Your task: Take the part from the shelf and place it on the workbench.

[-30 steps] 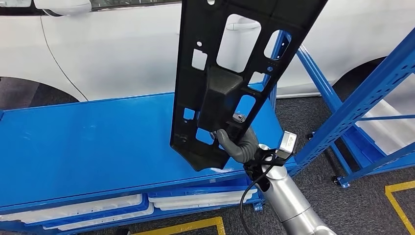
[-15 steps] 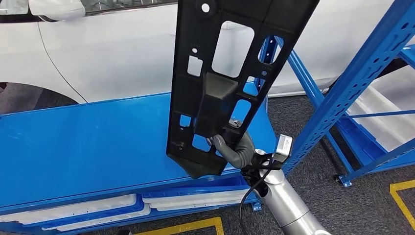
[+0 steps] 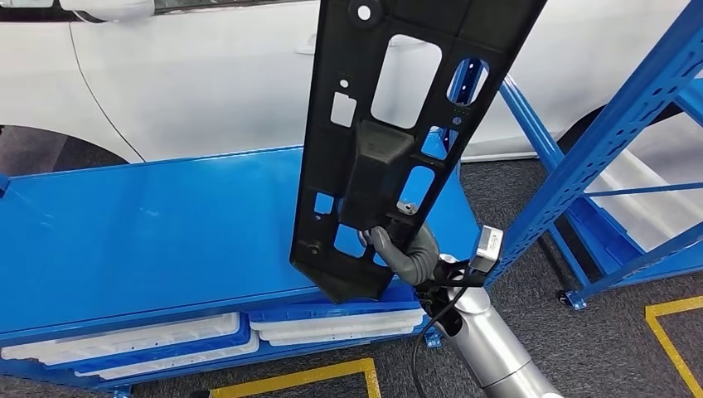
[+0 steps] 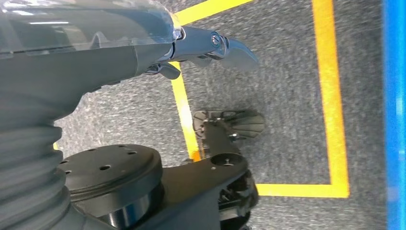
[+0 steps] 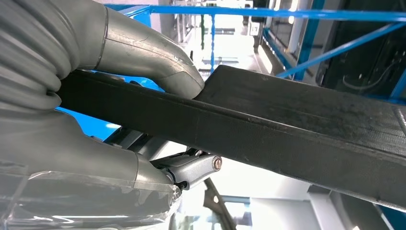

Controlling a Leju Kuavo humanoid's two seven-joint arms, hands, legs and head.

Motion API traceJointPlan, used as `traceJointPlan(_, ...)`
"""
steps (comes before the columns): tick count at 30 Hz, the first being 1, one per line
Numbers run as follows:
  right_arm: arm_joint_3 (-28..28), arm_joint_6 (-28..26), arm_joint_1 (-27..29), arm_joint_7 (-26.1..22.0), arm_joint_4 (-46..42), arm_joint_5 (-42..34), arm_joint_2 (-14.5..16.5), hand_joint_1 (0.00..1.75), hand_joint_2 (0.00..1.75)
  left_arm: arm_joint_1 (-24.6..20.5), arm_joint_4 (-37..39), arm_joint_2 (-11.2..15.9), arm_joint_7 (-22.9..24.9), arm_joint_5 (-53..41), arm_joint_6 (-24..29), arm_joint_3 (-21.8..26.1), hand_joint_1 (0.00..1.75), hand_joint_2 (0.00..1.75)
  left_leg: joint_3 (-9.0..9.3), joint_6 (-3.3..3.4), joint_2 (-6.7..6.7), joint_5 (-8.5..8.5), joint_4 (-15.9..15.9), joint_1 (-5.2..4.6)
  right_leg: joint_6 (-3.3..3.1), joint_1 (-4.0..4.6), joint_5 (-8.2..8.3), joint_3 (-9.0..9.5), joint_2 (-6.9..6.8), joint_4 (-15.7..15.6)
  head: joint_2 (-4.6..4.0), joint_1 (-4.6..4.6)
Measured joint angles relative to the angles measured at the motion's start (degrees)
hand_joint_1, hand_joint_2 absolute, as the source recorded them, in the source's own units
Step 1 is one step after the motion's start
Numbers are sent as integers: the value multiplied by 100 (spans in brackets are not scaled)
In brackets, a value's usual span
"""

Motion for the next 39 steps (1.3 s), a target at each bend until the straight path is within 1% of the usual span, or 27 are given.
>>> traceJointPlan(1,-21,-8,15,4,-1,-10,-7,175,175,7,0,0,3,-2,-8,1,0,175,-62,-11,0,37,15,2,5,-9,101,129,-2,-113,0,0)
traceJointPlan(3,-57,-14,27,5,-14,-19,-14,175,175,16,0,0,12,-4,-19,3,0,175,-182,-49,0,101,68,5,2,-23,374,645,-15,-867,0,0)
traceJointPlan(5,-87,-15,38,5,-39,-25,-15,175,175,21,0,0,22,-1,-24,4,0,175,-255,-110,-1,161,117,-1,-37,0,489,1021,-20,-1480,0,0)
traceJointPlan(7,-120,-16,49,4,-57,-29,-19,175,175,28,0,0,29,4,-24,8,0,175,-276,-179,-3,240,118,-5,-91,35,519,1051,-10,-1585,0,0)
traceJointPlan(9,-144,-15,48,5,-64,-30,-21,175,175,39,0,1,34,6,-25,11,0,175,-313,-243,-13,260,119,-2,-164,14,605,983,-20,-1604,0,1)
traceJointPlan(10,-152,-14,49,4,-66,-30,-20,175,175,44,0,2,36,5,-26,13,0,175,-368,-270,-18,122,221,3,-211,0,669,928,-29,-1616,0,1)
traceJointPlan(11,-161,-14,49,5,-66,-30,-19,175,175,48,0,2,37,4,-29,13,0,175,-450,-294,-22,-121,443,10,-249,-11,739,862,-38,-1626,0,1)
traceJointPlan(13,-179,-14,54,4,-66,-30,-17,175,175,50,0,2,38,-9,-38,13,0,175,-640,-334,-22,-722,1187,26,-292,2,869,704,-42,-1620,0,0)
traceJointPlan(14,-187,-15,61,5,-66,-30,-17,175,175,48,0,2,39,-25,-46,13,0,175,-689,-348,-21,-887,1545,29,-293,11,930,623,-42,-1613,0,0)
traceJointPlan(15,-198,-17,74,5,-68,-30,-17,175,175,46,0,2,41,-43,-58,11,0,175,-672,-354,-21,-918,1766,31,-293,19,989,542,-42,-1605,0,0)
traceJointPlan(16,-214,-22,96,6,-74,-29,-17,175,175,42,0,2,45,-65,-74,9,0,175,-562,-350,-21,-834,1795,31,-287,26,1045,461,-41,-1594,0,0)
traceJointPlan(17,-234,-29,123,8,-85,-28,-17,175,175,36,0,2,53,-80,-91,5,0,175,-358,-337,-21,-692,1626,31,-277,32,1097,384,-40,-1582,0,0)
traceJointPlan(18,-258,-36,152,11,-103,-27,-17,175,175,27,0,2,63,-91,-107,2,0,175,-72,-317,-23,-571,1291,31,-265,37,1146,318,-38,-1571,0,0)
traceJointPlan(19,-287,-42,178,14,-133,-26,-17,175,175,11,0,2,75,-98,-118,-1,0,175,254,-289,-28,-555,853,23,-244,47,1194,259,-35,-1562,0,0)
traceJointPlan(21,-336,-45,212,20,-197,-26,-17,175,175,-22,0,1,92,-103,-127,-4,0,175,675,-219,-46,-633,195,-10,-185,49,1293,202,-32,-1571,0,1)
traceJointPlan(22,-353,-43,224,20,-221,-26,-17,175,175,-33,0,1,98,-105,-128,-5,0,175,738,-181,-53,-671,41,-37,-147,41,1351,190,-32,-1593,0,1)
traceJointPlan(24,-370,-33,260,25,-236,-24,-19,175,175,-34,0,1,113,-107,-133,-5,0,175,683,-98,-44,-564,-34,-47,-73,19,1434,175,-24,-1634,0,2)
traceJointPlan(25,-383,-24,283,27,-238,-25,-20,175,175,-36,0,2,125,-106,-138,-5,0,175,646,-51,-33,-496,-61,-42,-40,11,1358,137,-19,-1593,0,2)
traceJointPlan(26,-397,-13,299,30,-238,-26,-21,175,175,-39,0,2,136,-105,-143,-4,0,175,593,-6,-21,-418,-85,-31,-14,4,1171,79,-15,-1455,0,2)
traceJointPlan(29,-426,29,312,32,-238,-32,-22,175,175,-40,0,2,155,-107,-166,-5,0,175,350,57,-5,-216,-84,-45,32,-9,334,-185,-16,-436,0,2)
traceJointPlan(30,-433,41,314,32,-238,-33,-22,175,175,-38,0,2,158,-108,-174,-5,0,175,260,58,-4,-157,-72,-54,38,-9,224,-221,-16,-125,0,2)
traceJointPlan(31,-440,48,314,32,-238,-36,-22,175,175,-36,0,2,162,-108,-183,-5,0,175,166,56,-2,-101,-54,-61,36,-7,254,-173,-17,19,0,2)
traceJointPlan(32,-448,53,315,33,-238,-39,-22,175,175,-36,0,2,166,-110,-190,-6,0,175,76,52,-1,-50,-31,-67,23,-4,388,-31,-17,-39,0,2)
traceJointPlan(34,-460,57,311,34,-244,-45,-22,175,175,-38,0,-3,170,-127,-205,-8,0,175,-76,30,0,39,18,-75,-36,22,627,514,-19,-689,0,2)
traceJointPlan(36,-476,61,311,38,-272,-56,-20,175,175,-41,0,-16,177,-149,-217,-13,0,175,-156,-12,0,124,46,-79,-96,66,594,1030,-27,-1464,0,2)
traceJointPlan(37,-485,65,312,39,-289,-70,-19,175,175,-41,0,-23,185,-156,-222,-15,0,175,-171,-42,2,172,39,-70,-120,90,551,1153,-29,-1678,0,2)
traceJointPlan(39,-502,75,320,41,-309,-99,-15,175,175,-38,0,-33,199,-160,-231,-19,0,175,-182,-109,1,258,-4,-48,-166,99,637,1155,-36,-1792,0,2)
